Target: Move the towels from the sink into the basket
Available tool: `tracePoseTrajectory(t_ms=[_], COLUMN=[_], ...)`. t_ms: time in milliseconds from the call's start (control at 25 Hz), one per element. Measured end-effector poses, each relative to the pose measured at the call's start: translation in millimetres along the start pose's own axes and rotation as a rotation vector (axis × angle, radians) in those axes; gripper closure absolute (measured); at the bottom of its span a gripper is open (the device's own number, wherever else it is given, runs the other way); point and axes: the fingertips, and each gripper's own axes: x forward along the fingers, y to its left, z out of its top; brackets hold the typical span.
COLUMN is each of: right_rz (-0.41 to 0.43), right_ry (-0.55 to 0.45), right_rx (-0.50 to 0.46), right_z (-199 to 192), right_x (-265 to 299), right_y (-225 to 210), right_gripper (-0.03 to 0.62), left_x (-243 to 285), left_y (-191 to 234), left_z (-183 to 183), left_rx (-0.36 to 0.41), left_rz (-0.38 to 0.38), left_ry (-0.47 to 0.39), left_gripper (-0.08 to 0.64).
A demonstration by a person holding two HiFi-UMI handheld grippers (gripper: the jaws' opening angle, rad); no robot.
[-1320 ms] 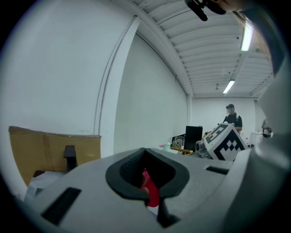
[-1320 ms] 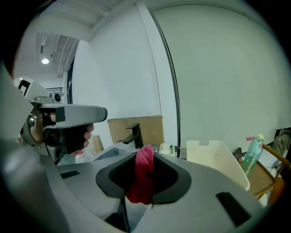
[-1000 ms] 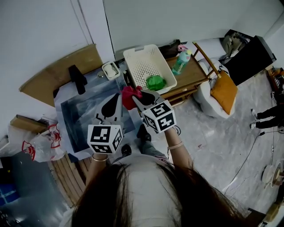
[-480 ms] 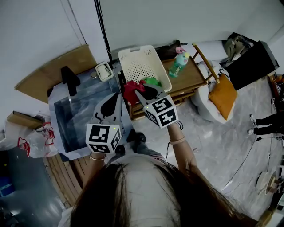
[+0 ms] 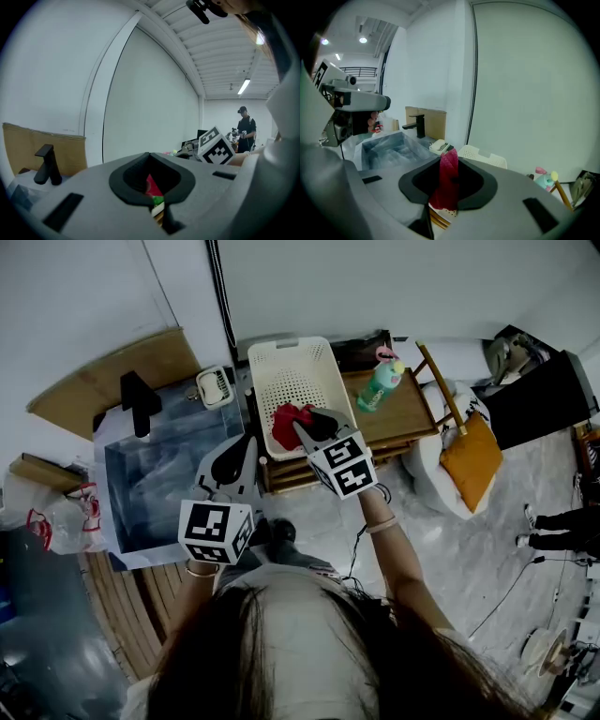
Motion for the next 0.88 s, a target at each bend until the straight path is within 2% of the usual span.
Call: tracePoseTrajectory(t_ms=[240,520,880], right_rz=[0.032,0.086,0.127], right_ry=[0.038,0.134,0.277], right_rx=[-0.067,-0.140,-0.150], right_z=[-17.7,-47.8,-91.8], right_x=[23.8,58.9,104.0], right_y=[-19.9,-27.7,-39.9], right_gripper=[0.482,0.482,0.479], left_x=[9.7,13.9,17.2], left_y=[-4.5,-1.3,0.0], left_z=[-5.0,-10.7,-18.3], left_rx=[-0.004,-0.007,-0.013], left_rz=[0.039,0.082,0.107], left_ry=[0.007,0.031,0.058], left_gripper=[0.557,0.557,0.557])
